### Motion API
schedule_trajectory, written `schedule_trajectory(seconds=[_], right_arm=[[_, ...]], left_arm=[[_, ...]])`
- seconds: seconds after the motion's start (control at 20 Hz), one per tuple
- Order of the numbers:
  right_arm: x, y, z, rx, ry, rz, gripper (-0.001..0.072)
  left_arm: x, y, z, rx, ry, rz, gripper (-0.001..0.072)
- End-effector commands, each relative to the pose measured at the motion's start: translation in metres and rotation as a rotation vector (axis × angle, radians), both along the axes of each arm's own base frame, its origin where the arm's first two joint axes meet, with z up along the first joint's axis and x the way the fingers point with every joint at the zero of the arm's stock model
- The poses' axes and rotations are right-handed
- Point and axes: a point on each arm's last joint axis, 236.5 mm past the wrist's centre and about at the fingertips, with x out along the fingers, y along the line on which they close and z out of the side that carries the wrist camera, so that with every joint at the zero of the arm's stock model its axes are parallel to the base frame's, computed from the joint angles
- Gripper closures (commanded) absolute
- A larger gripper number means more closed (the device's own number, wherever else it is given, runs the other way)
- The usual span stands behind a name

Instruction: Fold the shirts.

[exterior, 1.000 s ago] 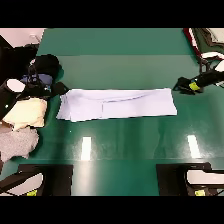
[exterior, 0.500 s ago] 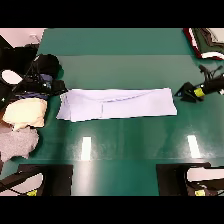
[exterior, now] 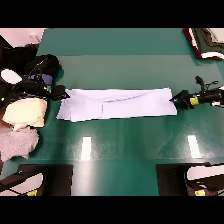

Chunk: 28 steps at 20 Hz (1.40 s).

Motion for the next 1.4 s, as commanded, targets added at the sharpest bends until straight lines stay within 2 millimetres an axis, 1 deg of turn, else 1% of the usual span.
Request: schedule_trajectory(seconds=[0.0, 0.05, 0.1, 0.15, 0.2, 0.25, 0.35, 0.5, 0.6, 0.65, 0.75, 0.85, 0.95, 1.05, 1.15, 1.35], right_arm=[[0.011, 0.024, -0.007, 0.024, -0.031, 0.045, 0.0272], [0.013, 0.027, -0.008, 0.015, -0.038, 0.051, 0.0305], [0.013, 0.030, -0.008, 0.012, -0.043, 0.061, 0.0430], [0.011, 0.032, -0.007, 0.016, -0.043, 0.073, 0.0535], [0.010, 0.034, -0.004, 0.025, -0.043, 0.080, 0.0657], [0.010, 0.037, 0.002, 0.038, -0.062, 0.091, 0.0693], [0.019, 0.042, 0.029, 0.064, -0.130, 0.072, 0.0695], [0.030, 0.055, 0.089, 0.073, -0.262, 0.087, 0.0697], [0.034, 0.071, 0.135, 0.065, -0.331, 0.134, 0.0697], [0.037, 0.083, 0.159, 0.058, -0.373, 0.163, 0.0697], [0.041, 0.111, 0.200, 0.053, -0.441, 0.225, 0.0697], [0.040, 0.143, 0.232, 0.058, -0.494, 0.292, 0.0697], [0.036, 0.172, 0.255, 0.063, -0.536, 0.350, 0.0697], [0.032, 0.199, 0.271, 0.078, -0.564, 0.407, 0.0697], [0.027, 0.222, 0.280, 0.093, -0.579, 0.470, 0.0697], [0.022, 0.258, 0.291, 0.117, -0.600, 0.547, 0.0697]], left_arm=[[-0.003, -0.001, -0.001, -0.002, 0.014, -0.008, 0.0681], [-0.004, -0.001, -0.001, -0.003, 0.015, -0.008, 0.0680], [-0.004, -0.004, -0.001, -0.007, 0.021, -0.007, 0.0681], [-0.007, -0.011, -0.001, -0.014, 0.031, -0.009, 0.0681], [-0.008, -0.023, -0.001, -0.012, 0.024, -0.037, 0.0681], [-0.009, -0.037, -0.001, -0.011, 0.010, -0.066, 0.0681], [-0.005, -0.068, -0.005, -0.008, -0.012, -0.127, 0.0681], [0.006, -0.118, -0.014, -0.014, -0.009, -0.219, 0.0681], [0.016, -0.153, -0.023, -0.016, -0.006, -0.279, 0.0681], [0.021, -0.172, -0.029, -0.018, -0.008, -0.301, 0.0681], [0.028, -0.208, -0.042, -0.033, -0.009, -0.344, 0.0681], [0.032, -0.237, -0.057, -0.044, 0.005, -0.366, 0.0681], [0.036, -0.254, -0.074, -0.047, 0.028, -0.365, 0.0681], [0.044, -0.261, -0.085, -0.065, 0.047, -0.329, 0.0681], [0.052, -0.263, -0.084, -0.072, 0.021, -0.309, 0.0681], [0.051, -0.257, -0.088, -0.040, 0.023, -0.325, 0.0681]])
